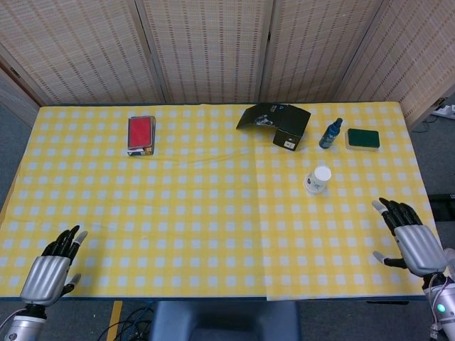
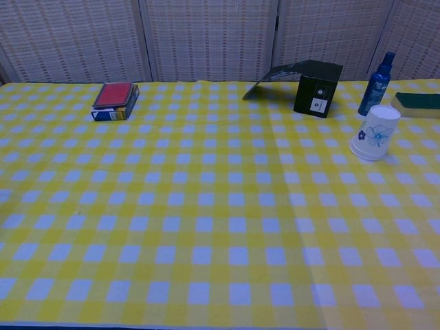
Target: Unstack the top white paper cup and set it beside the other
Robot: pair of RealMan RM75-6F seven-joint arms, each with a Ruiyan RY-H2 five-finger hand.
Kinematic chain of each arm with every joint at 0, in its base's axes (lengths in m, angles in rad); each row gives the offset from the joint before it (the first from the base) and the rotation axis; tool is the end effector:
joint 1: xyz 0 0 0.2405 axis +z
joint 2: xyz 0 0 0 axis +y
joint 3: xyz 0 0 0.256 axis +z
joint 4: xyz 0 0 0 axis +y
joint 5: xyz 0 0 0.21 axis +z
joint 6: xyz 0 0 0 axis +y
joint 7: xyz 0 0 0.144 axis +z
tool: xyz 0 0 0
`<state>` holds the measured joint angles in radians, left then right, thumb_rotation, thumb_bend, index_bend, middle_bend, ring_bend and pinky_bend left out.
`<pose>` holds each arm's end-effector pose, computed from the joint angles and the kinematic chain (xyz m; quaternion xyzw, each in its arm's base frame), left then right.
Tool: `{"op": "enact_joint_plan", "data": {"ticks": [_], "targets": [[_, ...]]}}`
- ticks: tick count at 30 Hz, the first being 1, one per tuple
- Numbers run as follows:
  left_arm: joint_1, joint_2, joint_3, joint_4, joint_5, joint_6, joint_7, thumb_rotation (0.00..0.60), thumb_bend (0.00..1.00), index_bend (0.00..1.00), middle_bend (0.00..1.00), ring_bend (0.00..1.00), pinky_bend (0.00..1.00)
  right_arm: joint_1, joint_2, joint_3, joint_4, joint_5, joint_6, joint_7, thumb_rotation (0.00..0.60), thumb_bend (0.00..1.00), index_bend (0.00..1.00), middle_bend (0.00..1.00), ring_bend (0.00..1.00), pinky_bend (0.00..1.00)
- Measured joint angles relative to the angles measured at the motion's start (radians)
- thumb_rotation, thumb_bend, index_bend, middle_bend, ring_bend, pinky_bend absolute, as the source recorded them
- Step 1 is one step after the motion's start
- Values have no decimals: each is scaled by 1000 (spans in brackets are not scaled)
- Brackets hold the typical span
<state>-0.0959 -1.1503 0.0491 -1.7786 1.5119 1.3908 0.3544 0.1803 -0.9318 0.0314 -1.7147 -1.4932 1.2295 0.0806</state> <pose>-0.2806 0.1574 0.1102 -0.6784 -0.3782 -0.2952 0.5564 -0.3037 -0.2010 0.1745 0.6538 -0.4365 0.3261 0.5250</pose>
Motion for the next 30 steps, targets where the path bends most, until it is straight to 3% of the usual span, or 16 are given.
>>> {"op": "enact_joint_plan", "data": {"ticks": [6,14,20,30], "targets": [[2,10,-6,2,-12,5,-8,600,317,42,0,0,228,145,54,65,-9,147,-246,46,600,185,4,0,0,0],[-4,14,-13,6,-31,-9,-28,600,317,42,0,0,228,351,54,143,54,367,-516,41,600,200,47,0,0,0],[-10,18,-20,14,-41,-16,-46,600,317,42,0,0,228,453,35,159,102,483,-628,-9,600,207,102,0,0,0],[-10,22,-22,14,-46,-13,-50,600,317,42,0,0,229,567,-22,140,172,620,-708,-78,600,208,117,0,0,0]]}}
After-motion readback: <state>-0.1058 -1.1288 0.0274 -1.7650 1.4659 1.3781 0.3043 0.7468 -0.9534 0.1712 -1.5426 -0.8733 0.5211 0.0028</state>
